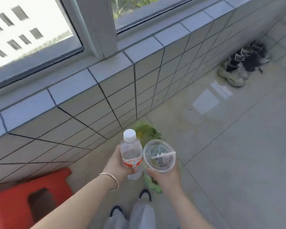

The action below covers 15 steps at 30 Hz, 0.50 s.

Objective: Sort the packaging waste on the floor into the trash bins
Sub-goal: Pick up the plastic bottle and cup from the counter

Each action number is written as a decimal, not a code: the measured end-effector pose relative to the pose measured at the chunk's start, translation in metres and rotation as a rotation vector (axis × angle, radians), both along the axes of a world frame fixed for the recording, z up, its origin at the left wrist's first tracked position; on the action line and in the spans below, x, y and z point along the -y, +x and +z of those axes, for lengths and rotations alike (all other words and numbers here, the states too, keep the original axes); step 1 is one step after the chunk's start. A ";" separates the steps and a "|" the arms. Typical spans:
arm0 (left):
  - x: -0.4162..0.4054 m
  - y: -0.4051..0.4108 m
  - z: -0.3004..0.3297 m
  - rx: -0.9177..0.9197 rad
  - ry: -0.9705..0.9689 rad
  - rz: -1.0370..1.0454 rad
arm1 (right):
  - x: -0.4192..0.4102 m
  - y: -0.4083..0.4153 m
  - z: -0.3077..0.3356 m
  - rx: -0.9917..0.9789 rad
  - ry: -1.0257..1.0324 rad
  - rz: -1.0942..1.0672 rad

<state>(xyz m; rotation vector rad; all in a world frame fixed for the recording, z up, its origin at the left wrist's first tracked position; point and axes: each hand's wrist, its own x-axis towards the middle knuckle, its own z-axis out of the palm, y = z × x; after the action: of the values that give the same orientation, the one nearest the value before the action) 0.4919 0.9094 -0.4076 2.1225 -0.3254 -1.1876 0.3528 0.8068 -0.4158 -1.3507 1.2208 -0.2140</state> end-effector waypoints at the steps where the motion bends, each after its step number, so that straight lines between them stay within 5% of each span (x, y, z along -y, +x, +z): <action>1: 0.009 0.003 -0.019 -0.016 -0.006 0.028 | 0.010 0.005 -0.014 -0.008 0.000 0.007; 15: 0.109 0.056 -0.345 0.003 0.123 0.323 | 0.090 0.086 -0.330 -0.200 0.097 -0.117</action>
<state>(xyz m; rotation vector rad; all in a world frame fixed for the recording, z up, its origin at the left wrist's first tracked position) 0.5483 0.8008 -0.7528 2.1790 0.0910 -1.0367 0.4384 0.7172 -0.7453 -1.2394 1.4617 -0.1021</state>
